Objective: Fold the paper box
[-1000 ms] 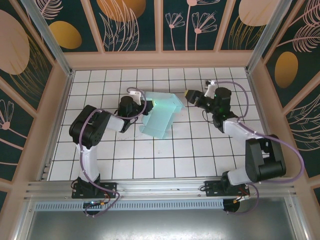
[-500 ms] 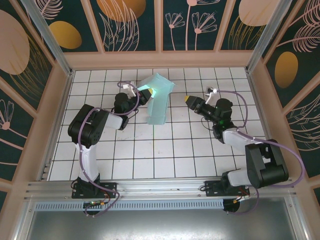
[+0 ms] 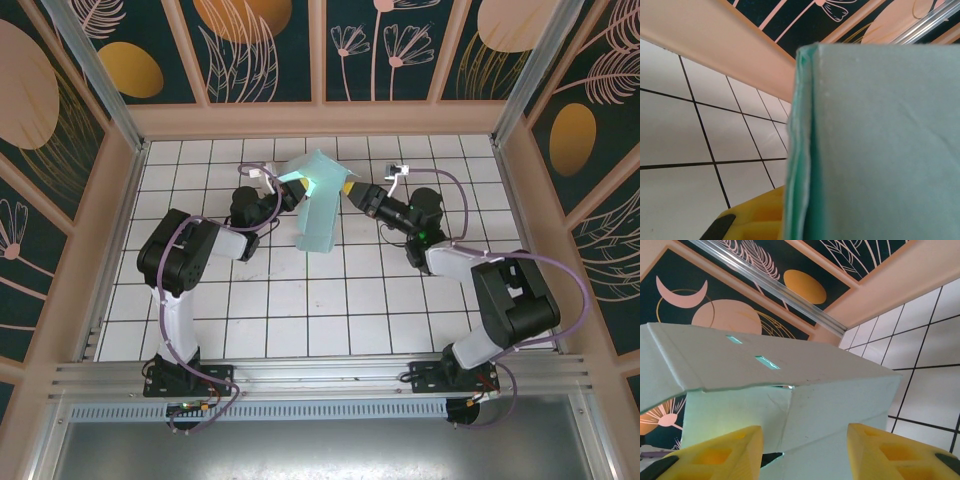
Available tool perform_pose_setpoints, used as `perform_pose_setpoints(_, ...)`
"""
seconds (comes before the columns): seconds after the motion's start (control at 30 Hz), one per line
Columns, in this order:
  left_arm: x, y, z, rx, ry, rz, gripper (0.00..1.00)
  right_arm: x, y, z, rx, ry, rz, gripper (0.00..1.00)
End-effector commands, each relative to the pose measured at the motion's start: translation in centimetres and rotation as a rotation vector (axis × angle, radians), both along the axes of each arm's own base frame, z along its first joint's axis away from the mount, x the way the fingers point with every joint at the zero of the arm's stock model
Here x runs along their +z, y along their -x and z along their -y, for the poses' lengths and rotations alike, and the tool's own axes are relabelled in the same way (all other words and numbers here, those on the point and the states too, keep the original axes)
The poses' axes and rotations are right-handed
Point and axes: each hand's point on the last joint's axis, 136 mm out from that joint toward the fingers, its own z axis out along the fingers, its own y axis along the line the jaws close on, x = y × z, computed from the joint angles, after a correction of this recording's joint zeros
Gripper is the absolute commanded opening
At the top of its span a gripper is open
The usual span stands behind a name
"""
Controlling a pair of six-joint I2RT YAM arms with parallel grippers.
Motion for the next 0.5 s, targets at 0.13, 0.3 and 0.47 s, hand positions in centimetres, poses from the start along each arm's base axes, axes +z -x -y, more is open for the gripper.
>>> perform_pose_setpoints(0.13, 0.8, 0.3, 0.2, -0.009, -0.015, 0.073, 0.0, 1.5, -0.6, -1.8, 0.038, -0.029, 0.04, 0.49)
perform_pose_setpoints(0.3, 0.7, 0.4, -0.1, 0.008, -0.026, 0.074, 0.0, 0.6, -1.1, -1.8, 0.026, -0.037, -0.007, 0.35)
perform_pose_setpoints(0.47, -0.8, -0.5, -1.3, 0.094, -0.126, 0.057, 0.0, -0.8, -1.6, -1.6, -0.012, -0.002, -0.067, 0.22)
